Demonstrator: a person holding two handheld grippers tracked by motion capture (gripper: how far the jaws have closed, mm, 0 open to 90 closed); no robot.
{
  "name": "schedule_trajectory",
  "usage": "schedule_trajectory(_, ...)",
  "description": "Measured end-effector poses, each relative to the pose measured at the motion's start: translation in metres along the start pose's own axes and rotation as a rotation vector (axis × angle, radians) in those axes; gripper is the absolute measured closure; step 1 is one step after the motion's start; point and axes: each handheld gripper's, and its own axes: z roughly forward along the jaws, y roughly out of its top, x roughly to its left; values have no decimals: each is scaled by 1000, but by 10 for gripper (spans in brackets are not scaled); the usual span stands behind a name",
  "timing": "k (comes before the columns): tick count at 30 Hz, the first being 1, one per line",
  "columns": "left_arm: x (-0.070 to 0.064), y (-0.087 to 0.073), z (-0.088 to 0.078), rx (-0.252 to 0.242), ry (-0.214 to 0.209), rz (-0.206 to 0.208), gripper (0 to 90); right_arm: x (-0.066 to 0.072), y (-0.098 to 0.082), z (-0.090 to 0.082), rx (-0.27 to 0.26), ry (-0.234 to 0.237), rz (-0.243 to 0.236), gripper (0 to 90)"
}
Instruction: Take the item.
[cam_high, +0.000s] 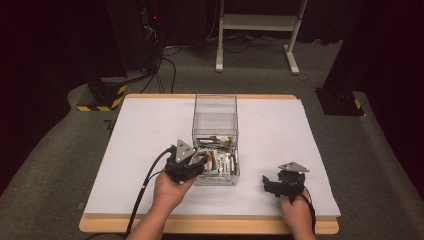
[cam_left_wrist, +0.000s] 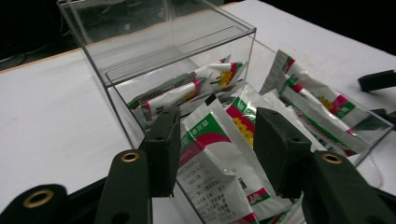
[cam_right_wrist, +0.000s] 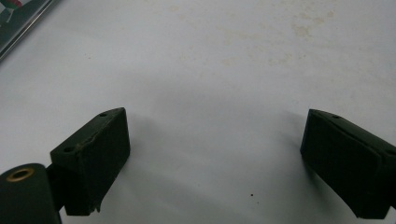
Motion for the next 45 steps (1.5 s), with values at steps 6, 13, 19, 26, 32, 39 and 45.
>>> schedule_trajectory(6,0,-2,7,28,28,13,572,0,0,0,1,1,0,80)
schedule_trajectory(13,0,-4,9,34,39,5,624,0,0,0,1,1,0,80)
schedule_trajectory(19,2,-8,8,27,33,-5,693,0,0,0,0,0,0,80)
schedule_trajectory(26,4,-9,5,14,27,-24,820,0,0,0,0,0,0,80)
schedule_trajectory(32,6,-13,3,-5,19,-37,898,0,0,0,0,0,0,80)
schedule_trajectory(39,9,-16,-1,-32,9,-58,900,0,0,0,0,0,0,80)
schedule_trajectory(45,12,-16,-10,-81,-7,-83,900,0,0,0,0,1,-1,80)
